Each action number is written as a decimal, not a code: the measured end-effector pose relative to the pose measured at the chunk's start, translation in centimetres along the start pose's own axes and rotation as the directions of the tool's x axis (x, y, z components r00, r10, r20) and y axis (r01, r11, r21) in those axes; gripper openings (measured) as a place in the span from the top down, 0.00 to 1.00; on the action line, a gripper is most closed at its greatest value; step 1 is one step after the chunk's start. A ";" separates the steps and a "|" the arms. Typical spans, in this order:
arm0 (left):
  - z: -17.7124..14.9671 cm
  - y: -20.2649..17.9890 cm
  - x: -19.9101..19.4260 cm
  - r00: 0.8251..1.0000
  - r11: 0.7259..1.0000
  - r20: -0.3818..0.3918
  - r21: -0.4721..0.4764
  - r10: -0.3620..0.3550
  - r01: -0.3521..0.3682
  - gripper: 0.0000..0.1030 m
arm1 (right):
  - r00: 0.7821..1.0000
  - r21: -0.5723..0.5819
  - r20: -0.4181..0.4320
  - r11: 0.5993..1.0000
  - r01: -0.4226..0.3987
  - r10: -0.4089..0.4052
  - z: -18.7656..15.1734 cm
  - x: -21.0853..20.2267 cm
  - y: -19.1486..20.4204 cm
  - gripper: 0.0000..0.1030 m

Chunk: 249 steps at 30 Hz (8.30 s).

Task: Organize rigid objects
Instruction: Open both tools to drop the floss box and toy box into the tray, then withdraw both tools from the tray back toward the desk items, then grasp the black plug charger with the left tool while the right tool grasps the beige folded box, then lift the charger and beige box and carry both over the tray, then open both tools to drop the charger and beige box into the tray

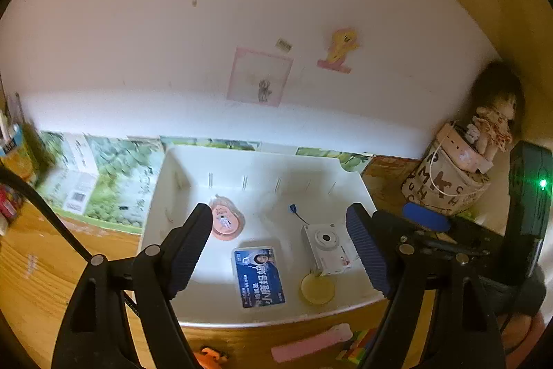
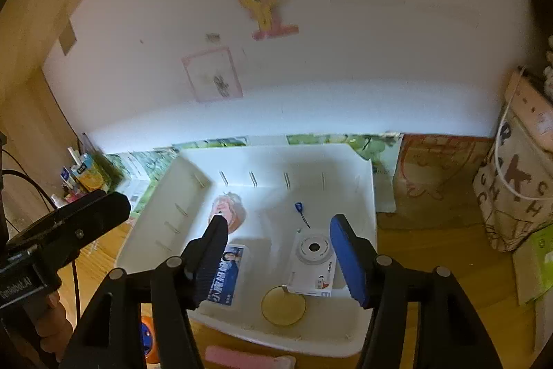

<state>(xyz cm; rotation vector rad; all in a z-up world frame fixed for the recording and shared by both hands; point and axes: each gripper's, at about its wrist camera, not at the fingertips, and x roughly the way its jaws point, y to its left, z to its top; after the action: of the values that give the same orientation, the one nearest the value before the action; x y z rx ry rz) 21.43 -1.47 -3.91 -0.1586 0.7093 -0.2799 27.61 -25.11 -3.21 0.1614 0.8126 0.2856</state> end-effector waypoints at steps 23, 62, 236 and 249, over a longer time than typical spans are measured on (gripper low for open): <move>-5.7 -3.5 -15.3 0.992 0.991 0.128 0.127 0.019 -0.035 0.17 | 0.970 0.009 0.244 1.000 -0.028 0.025 -7.1 -15.4 2.6 0.20; -16.0 2.6 -17.2 0.960 0.985 -0.231 0.100 0.161 -0.141 0.17 | 0.953 -0.043 0.304 0.998 0.034 -0.019 -21.7 -20.2 7.9 0.15; 0.1 5.0 1.2 0.907 0.992 -0.411 0.114 0.095 -0.052 0.44 | 0.983 -0.622 0.183 0.770 0.142 -0.033 -6.8 0.4 10.1 0.37; -0.5 4.2 6.1 0.920 0.990 -0.379 -0.057 0.097 -0.128 0.44 | 0.999 -0.582 0.044 0.813 0.036 -0.013 -7.3 4.5 6.1 0.37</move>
<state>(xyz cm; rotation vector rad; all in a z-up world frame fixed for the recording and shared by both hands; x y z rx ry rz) 26.35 0.62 -9.04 -0.1414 1.1093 -0.1714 23.98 -17.67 -9.74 -0.4246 0.6554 0.4954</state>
